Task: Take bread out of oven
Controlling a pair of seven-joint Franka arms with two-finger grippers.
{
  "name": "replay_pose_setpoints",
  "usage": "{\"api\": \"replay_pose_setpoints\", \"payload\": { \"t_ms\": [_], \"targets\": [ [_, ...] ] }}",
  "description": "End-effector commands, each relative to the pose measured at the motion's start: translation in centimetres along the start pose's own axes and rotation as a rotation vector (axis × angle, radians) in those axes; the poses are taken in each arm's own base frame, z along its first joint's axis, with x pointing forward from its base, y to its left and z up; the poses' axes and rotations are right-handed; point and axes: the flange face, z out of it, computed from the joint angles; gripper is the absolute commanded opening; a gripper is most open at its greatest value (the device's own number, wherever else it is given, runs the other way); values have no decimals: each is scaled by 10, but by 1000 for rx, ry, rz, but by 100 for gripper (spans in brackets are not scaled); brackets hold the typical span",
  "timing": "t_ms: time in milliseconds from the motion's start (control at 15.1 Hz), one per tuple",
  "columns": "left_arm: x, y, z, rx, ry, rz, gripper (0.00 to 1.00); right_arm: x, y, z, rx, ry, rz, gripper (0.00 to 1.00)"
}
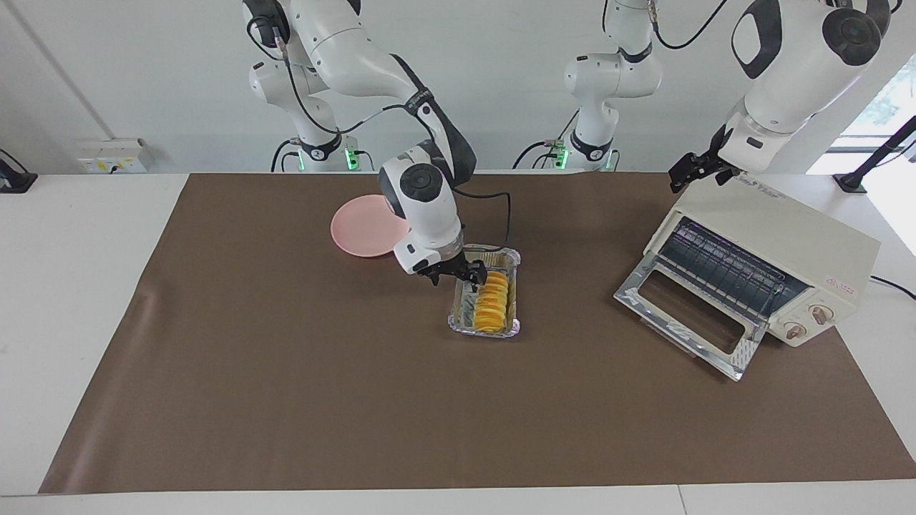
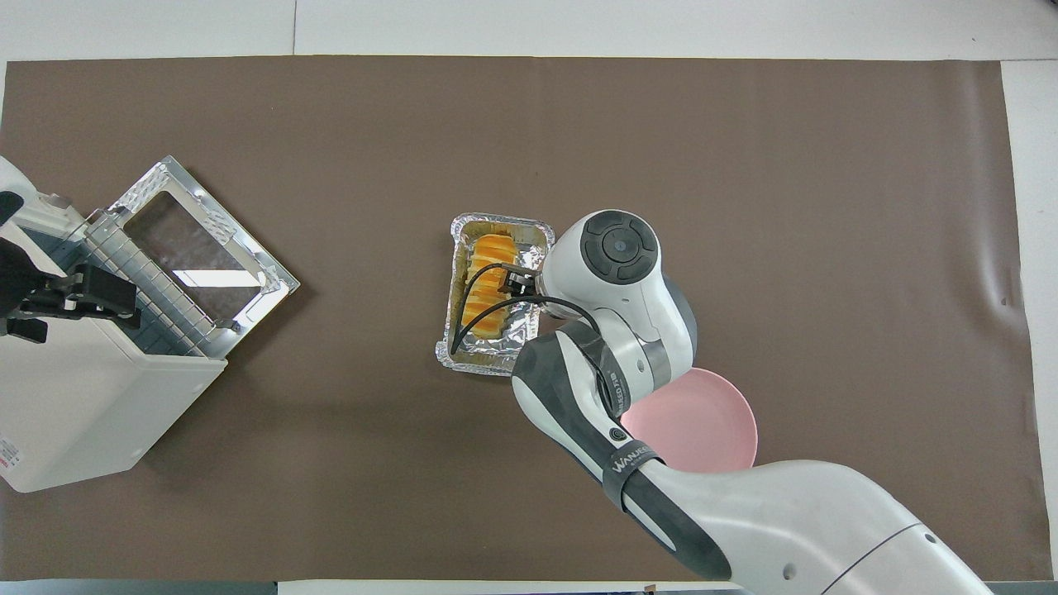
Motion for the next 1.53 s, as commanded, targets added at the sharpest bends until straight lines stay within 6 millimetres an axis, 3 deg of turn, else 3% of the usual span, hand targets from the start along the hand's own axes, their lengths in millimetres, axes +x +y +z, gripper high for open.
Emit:
{"api": "replay_pose_setpoints", "payload": {
  "t_ms": [0,66,265,332,465,664,796,996,1128,1460],
  "targets": [
    [-2,-5,-2,11,30,28,100,-11,5,2,7,-7,27,25],
    [-1,-4,-5,10,38,30,100,-16,1,3,5,-10,21,1],
    [0,-1,-5,11,27,33,100,-16,-2,0,7,-6,16,0],
    [-2,-1,-14,11,32,34,100,-14,-3,-3,11,-3,8,0],
    [3,1,-18,9,20,35,100,0,2,-22,30,16,1,0],
    [3,3,-16,11,23,38,100,51,49,-68,42,44,-78,0],
    [2,4,-15,12,20,35,100,90,101,-91,34,43,-121,0],
    [1,3,-18,11,27,29,100,129,168,-98,29,35,-193,0],
    [-4,-1,-24,8,35,21,100,133,196,-87,62,-2,-215,0],
    [-4,-4,-24,6,38,15,100,120,243,-65,80,-61,-291,0]
  ]
}}
